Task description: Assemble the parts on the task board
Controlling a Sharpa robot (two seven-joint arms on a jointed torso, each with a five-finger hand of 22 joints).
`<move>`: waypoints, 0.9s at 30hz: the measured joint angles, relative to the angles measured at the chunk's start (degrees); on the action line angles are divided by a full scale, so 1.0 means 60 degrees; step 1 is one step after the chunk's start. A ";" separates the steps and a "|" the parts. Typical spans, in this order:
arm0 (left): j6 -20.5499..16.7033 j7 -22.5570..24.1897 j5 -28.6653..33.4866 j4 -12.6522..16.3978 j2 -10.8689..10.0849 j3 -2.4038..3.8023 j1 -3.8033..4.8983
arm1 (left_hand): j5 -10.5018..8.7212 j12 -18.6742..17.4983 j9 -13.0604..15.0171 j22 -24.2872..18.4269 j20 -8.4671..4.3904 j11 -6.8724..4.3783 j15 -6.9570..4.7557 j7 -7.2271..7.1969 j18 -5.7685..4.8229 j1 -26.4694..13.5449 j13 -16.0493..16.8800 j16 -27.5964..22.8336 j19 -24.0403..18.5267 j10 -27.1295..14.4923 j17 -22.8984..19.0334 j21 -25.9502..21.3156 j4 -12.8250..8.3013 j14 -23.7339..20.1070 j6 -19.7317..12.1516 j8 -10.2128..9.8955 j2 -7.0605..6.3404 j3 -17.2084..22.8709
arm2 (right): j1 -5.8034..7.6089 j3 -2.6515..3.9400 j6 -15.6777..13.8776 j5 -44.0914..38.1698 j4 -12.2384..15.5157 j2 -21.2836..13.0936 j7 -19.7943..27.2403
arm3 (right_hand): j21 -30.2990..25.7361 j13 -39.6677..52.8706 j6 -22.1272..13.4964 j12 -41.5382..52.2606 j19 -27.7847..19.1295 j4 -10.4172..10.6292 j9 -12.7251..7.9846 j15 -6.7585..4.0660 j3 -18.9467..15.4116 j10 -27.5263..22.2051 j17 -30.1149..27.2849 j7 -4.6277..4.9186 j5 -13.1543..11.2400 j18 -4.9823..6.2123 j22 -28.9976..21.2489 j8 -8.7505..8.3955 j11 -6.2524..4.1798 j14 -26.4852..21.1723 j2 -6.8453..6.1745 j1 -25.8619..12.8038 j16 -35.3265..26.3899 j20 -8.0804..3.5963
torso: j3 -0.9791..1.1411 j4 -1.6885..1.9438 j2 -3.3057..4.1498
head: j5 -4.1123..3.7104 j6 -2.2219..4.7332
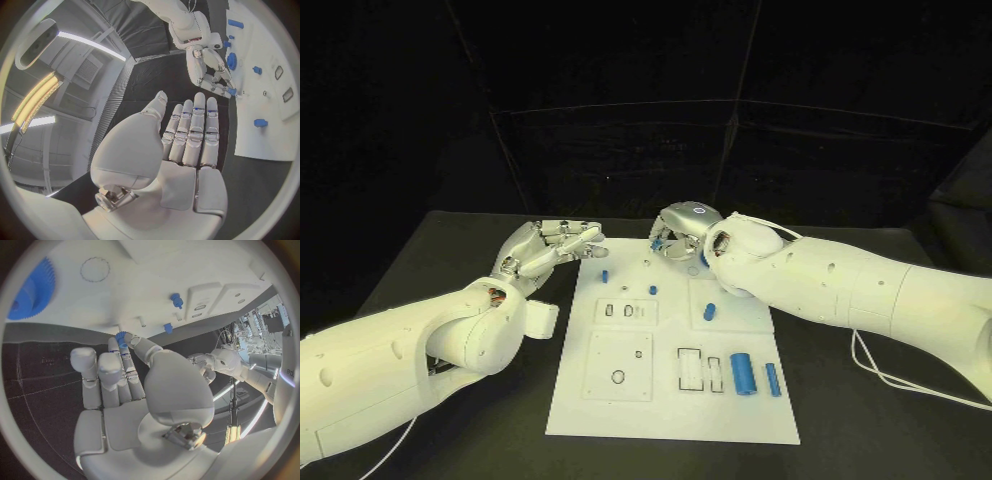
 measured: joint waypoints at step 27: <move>0.0053 -0.0033 0.0007 0.0008 -0.0002 0.0001 0.0018 | 0.0000 0.0000 0.0000 -0.0008 0.0000 0.0000 0.0000 -0.0001 0.0001 0.0000 0.0000 -0.0038 0.0000 0.0000 0.0006 -0.0045 -0.0027 0.0000 -0.0002 0.0000 0.0000 -0.0027 | 0.0042 0.0021 0.0285 0.0022 -0.0592 0.0455 -0.0263 | 0.0000 0.0000 -0.0126 -0.0074 -0.0071 0.0126 -0.0012 0.0000 0.0127 -0.0194 -0.0168 0.0116 -0.0085 0.0004 -0.0048 -0.0062 0.0118 0.0000 -0.0138 -0.0035 0.0030 0.0071 | -0.0012 -0.0001 0.0031 | 0.0072 -0.0030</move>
